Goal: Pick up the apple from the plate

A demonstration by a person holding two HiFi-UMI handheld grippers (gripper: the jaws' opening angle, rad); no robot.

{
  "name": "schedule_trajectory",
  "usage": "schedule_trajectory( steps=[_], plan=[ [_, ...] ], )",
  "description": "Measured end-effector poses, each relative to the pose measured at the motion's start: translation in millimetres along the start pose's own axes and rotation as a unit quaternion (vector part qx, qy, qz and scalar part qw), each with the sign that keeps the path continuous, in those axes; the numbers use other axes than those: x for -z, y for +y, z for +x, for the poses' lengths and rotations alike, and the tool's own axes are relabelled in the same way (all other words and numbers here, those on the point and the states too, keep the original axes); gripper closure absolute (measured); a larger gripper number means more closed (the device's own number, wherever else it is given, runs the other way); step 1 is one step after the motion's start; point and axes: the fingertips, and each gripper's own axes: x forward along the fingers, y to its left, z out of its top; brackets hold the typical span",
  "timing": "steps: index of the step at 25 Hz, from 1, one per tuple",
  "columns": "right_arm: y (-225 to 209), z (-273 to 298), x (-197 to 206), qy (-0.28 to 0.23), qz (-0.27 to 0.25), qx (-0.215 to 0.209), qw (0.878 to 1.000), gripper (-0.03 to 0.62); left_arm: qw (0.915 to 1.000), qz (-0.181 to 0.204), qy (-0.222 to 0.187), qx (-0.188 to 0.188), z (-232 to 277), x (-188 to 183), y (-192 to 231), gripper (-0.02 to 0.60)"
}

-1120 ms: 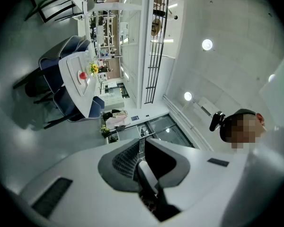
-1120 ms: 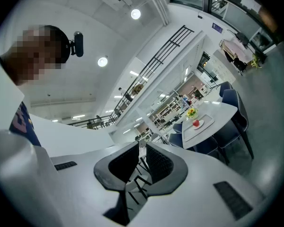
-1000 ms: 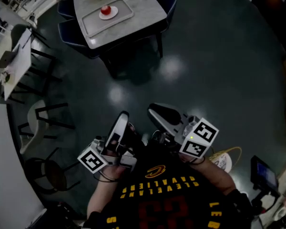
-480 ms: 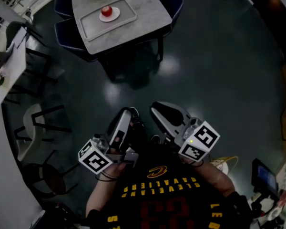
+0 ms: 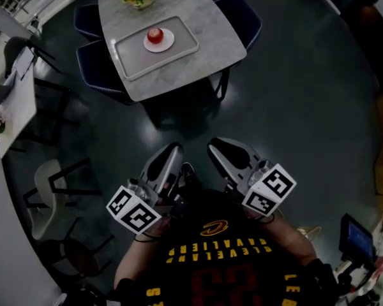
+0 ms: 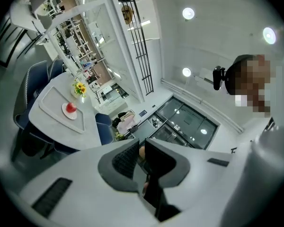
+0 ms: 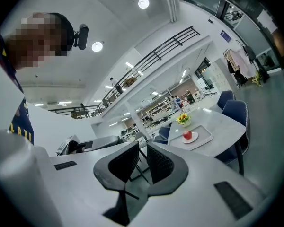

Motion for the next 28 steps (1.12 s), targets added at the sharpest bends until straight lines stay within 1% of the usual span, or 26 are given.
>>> schedule_trajectory(
  steps=[2, 4, 6, 10, 13, 15, 19, 22, 25, 28],
  plan=[
    [-14.1, 19.1, -11.5, 0.001, -0.005, 0.008, 1.000, 0.536, 1.0000, 0.008, -0.001, 0.003, 15.3, -17.7, 12.6, 0.541],
    [-37.0, 36.4, -23.4, -0.001, -0.008, 0.015, 1.000, 0.536, 0.9998, 0.018, -0.003, 0.000, 37.0, -31.4, 28.1, 0.541],
    [-49.6, 52.0, -31.9, -0.001, -0.008, 0.018, 1.000, 0.536, 0.9996, 0.028, -0.004, -0.006, 48.6, -45.0, 39.4, 0.541],
    [-48.8, 77.5, -39.1, 0.005, -0.009, 0.024, 1.000, 0.536, 0.9992, 0.037, -0.003, -0.018, 45.9, -68.4, 52.8, 0.541],
    [-50.1, 94.5, -42.8, 0.015, -0.019, 0.025, 0.999, 0.536, 0.9986, 0.040, -0.003, -0.036, 46.2, -80.0, 67.1, 0.541],
    [-72.3, 108.3, -49.7, 0.025, -0.026, 0.018, 0.999, 0.536, 0.9977, 0.041, -0.006, -0.054, 66.9, -83.3, 83.9, 0.541],
    [-132.2, 137.5, -67.3, 0.054, -0.031, -0.013, 0.998, 0.534, 0.9937, 0.039, -0.022, -0.102, 119.5, -86.2, 122.7, 0.541],
    [-155.4, 153.2, -83.4, 0.068, -0.042, -0.028, 0.996, 0.534, 0.9896, 0.036, -0.033, -0.135, 137.9, -92.7, 141.6, 0.541],
    [-178.0, 167.1, -97.4, 0.077, -0.045, -0.045, 0.995, 0.534, 0.9834, 0.038, -0.045, -0.171, 157.0, -100.5, 158.2, 0.541],
    [-221.6, 181.4, -109.3, 0.092, -0.034, -0.060, 0.993, 0.534, 0.9739, 0.031, -0.060, -0.217, 188.5, -102.8, 181.9, 0.541]
  ],
)
